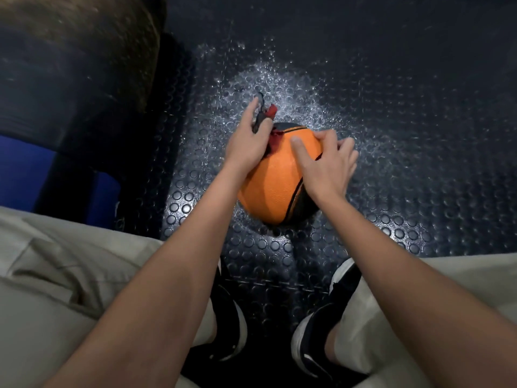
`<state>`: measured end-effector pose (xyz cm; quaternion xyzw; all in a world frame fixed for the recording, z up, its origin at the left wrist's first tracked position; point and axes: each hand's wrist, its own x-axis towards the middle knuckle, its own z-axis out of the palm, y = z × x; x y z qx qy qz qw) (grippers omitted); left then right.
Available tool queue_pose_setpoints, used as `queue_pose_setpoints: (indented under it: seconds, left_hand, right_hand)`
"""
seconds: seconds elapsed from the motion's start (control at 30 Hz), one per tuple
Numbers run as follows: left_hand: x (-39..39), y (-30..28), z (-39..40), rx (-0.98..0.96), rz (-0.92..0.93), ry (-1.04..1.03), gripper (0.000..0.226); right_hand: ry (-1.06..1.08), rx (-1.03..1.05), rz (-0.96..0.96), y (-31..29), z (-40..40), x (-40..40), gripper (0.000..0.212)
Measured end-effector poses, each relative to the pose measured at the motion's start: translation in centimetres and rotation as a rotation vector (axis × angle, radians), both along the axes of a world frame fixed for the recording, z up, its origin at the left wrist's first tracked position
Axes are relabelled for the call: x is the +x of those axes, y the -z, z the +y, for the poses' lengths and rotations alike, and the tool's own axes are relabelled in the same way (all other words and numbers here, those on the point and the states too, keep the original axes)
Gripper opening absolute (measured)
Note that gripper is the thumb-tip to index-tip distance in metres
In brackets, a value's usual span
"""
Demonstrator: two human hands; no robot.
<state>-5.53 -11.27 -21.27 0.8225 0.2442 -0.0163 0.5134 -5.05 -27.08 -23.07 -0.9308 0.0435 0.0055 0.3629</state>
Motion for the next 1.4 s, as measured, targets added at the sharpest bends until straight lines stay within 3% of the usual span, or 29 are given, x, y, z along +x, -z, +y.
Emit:
queue_pose_setpoints:
  seconds: [0.13,0.27,0.33,0.4,0.57,0.67,0.87,0.93,1.07,1.13,1.2,1.33,1.4]
  left_hand:
    - [-1.3,1.8,1.4,-0.126,-0.004,-0.143,0.037]
    - [-3.2,3.4,3.2,-0.48,0.15,-0.279,0.042]
    - [-3.7,4.1,3.5,-0.543,0.183,-0.332,0.04]
    - [-3.0,3.3,3.0,-0.438,0.124,-0.3,0.033]
    - [1.3,-0.5,1.0,0.045,0.058,0.171,0.035]
    - [0.9,0.4,1.6,0.089,0.052,0.122,0.031]
    - [-2.8,2.9,4.3,-0.455,0.254,-0.206,0.037]
    - [-2.1,2.8,3.8,-0.365,0.206,-0.244,0.031]
    - [0.4,-0.5,0.6,0.216,0.126,0.173,0.036]
    - [1.3,-1.3,0.3,0.295,0.143,0.26,0.038]
    - [1.1,-0.1,1.7,0.156,0.144,0.159,0.044]
    - [-2.0,3.2,5.0,-0.416,0.365,-0.149,0.061]
    - [-2.4,4.2,5.3,-0.483,0.367,-0.219,0.06]
  right_hand:
    - [-0.105,0.141,-0.048,0.5,0.3,-0.3,0.049]
    - [-0.182,0.135,-0.063,0.2,1.3,-0.8,0.049]
    - [-0.195,0.118,-0.096,0.3,1.4,-1.3,0.048]
    - [-0.188,0.094,-0.118,0.5,1.2,-1.7,0.049]
    - [-0.246,-0.058,-0.133,-0.1,1.0,-0.9,0.055]
    - [-0.291,-0.004,-0.128,-0.1,0.6,-0.9,0.058]
    - [-0.406,0.067,-0.122,-0.6,0.7,-2.2,0.059]
    - [-0.395,0.024,-0.157,-0.4,1.0,-2.9,0.066]
    - [-0.354,-0.019,-0.151,-0.6,1.2,-3.3,0.089]
    - [-0.336,0.001,-0.133,-0.6,1.0,-3.1,0.097]
    - [-0.325,0.028,-0.106,-0.6,0.7,-2.9,0.102]
    - [-0.361,0.009,-0.076,-0.6,0.3,-3.0,0.106]
    - [-0.384,-0.009,-0.082,-0.6,0.6,-3.5,0.109]
